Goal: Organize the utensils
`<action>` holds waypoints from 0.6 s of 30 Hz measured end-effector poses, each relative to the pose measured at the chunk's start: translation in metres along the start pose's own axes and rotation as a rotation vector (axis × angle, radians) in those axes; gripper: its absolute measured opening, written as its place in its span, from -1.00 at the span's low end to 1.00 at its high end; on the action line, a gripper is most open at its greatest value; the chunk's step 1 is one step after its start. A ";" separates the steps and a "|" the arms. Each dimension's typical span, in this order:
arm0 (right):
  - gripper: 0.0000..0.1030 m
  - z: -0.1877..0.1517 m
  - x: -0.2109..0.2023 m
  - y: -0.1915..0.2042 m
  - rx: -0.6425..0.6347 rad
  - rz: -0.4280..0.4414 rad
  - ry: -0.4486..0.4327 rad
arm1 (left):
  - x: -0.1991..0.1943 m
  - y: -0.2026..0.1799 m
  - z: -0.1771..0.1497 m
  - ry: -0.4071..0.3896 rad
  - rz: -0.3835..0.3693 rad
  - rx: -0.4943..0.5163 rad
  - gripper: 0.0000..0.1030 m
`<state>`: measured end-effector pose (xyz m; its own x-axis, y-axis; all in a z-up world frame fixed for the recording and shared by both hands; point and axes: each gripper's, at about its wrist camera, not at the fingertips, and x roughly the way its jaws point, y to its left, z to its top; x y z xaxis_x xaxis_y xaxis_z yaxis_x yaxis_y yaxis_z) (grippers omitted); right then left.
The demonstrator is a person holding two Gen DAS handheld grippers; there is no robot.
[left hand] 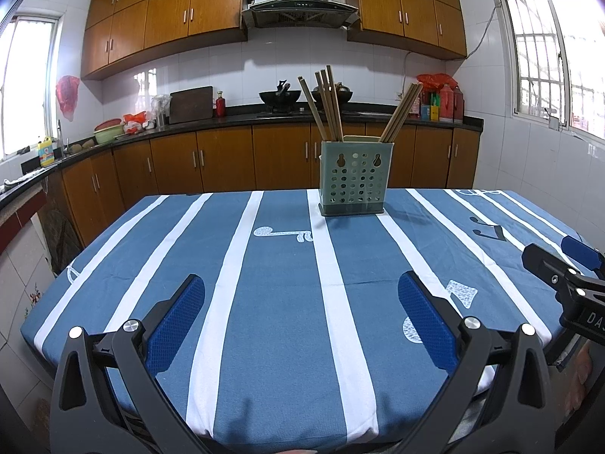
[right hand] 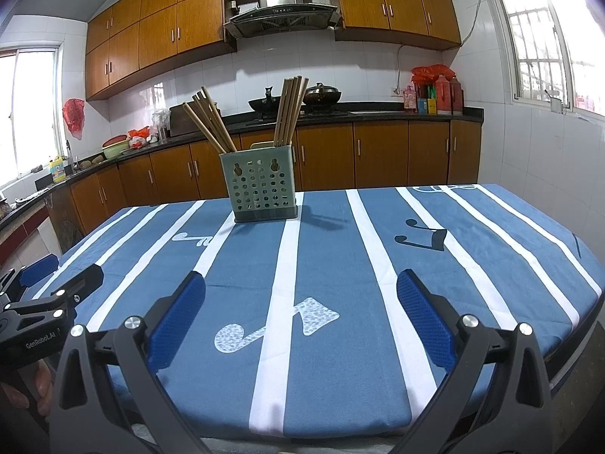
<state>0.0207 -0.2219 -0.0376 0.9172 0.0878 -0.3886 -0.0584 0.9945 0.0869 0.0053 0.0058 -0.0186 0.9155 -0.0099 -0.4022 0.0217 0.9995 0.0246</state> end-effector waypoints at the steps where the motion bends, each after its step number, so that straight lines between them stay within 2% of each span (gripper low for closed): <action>1: 0.92 0.000 0.000 0.001 0.001 0.000 0.000 | 0.000 0.000 0.000 0.000 0.000 0.000 0.97; 18: 0.92 0.000 0.001 0.001 0.003 0.000 0.002 | 0.000 0.000 0.001 0.000 0.001 0.000 0.97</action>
<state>0.0214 -0.2212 -0.0383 0.9165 0.0879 -0.3902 -0.0573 0.9944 0.0892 0.0054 0.0058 -0.0177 0.9155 -0.0088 -0.4023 0.0206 0.9995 0.0249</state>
